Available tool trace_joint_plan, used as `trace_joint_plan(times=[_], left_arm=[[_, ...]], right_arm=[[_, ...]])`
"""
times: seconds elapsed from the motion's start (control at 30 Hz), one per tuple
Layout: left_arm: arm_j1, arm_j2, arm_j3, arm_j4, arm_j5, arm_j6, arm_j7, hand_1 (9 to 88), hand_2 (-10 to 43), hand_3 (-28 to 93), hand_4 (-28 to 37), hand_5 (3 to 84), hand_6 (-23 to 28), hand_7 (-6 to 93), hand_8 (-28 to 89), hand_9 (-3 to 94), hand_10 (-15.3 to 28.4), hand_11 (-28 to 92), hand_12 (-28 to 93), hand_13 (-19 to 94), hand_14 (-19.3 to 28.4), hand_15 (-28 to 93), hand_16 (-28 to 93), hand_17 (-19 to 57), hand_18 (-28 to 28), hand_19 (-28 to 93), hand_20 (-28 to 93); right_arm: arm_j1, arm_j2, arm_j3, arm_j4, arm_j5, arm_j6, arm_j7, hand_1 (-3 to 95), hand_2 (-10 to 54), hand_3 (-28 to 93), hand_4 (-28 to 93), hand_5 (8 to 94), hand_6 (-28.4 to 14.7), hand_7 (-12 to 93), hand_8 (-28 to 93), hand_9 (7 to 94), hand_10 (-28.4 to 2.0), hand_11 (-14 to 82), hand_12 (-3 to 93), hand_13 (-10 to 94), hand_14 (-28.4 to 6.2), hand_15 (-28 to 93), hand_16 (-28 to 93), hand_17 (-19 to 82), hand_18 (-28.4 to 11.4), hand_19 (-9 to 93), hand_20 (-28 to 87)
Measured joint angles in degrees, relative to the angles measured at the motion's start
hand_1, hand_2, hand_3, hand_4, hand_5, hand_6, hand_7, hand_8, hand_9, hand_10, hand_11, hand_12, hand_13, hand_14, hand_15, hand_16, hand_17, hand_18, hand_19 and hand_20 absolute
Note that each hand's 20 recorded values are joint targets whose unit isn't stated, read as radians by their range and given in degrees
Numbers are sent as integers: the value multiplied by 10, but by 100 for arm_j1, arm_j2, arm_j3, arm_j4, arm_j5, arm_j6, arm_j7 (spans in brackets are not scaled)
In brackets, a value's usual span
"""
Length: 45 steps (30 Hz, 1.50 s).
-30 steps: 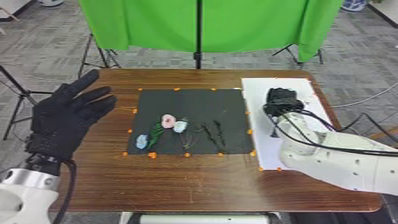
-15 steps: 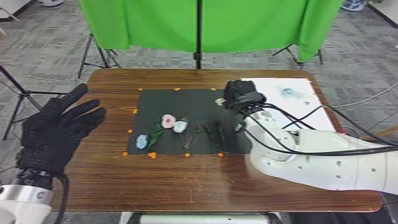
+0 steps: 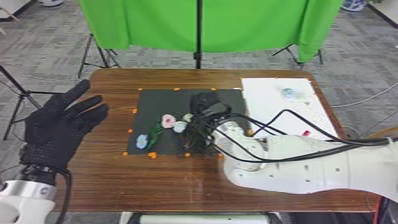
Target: Arrange flowers
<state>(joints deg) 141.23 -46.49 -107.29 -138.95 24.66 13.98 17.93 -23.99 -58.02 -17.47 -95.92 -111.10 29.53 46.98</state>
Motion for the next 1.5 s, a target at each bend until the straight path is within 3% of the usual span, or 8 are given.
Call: trace_joint_plan(times=[0.27,0.57,1.17,1.5], left_arm=[[-28,0,11,20,7,-6,-51,210,77,766,-283,331,83,148,-102,294,203,282,105,222,279,515,-102,-87,258,588,156],[-93,-4,14,39,17,-11,-188,211,77,766,-283,332,83,149,-102,295,204,281,104,222,279,515,-103,-87,258,588,157],[-212,-57,33,59,67,-16,-466,213,78,765,-283,332,84,149,-102,295,204,283,105,222,279,516,-103,-87,258,589,156],[-152,-62,33,49,64,2,-429,213,78,765,-282,332,84,148,-102,295,204,283,104,222,279,516,-103,-87,258,589,156]], right_arm=[[-29,24,-133,40,-11,-95,79,498,-95,713,-283,733,37,172,-33,901,-55,97,301,793,-24,614,190,281,-154,803,161],[-77,117,-78,-29,8,-111,106,430,-95,763,-283,650,30,169,-133,833,-72,180,244,763,-36,634,177,261,-162,796,178],[-117,302,-16,-471,-73,-124,169,386,-95,795,-283,647,21,164,-132,816,-88,251,178,760,-45,639,167,255,-175,793,192],[-110,649,390,-860,-29,142,157,374,-95,800,-283,648,17,162,-132,811,-94,261,162,762,-49,639,167,259,-180,796,193]])
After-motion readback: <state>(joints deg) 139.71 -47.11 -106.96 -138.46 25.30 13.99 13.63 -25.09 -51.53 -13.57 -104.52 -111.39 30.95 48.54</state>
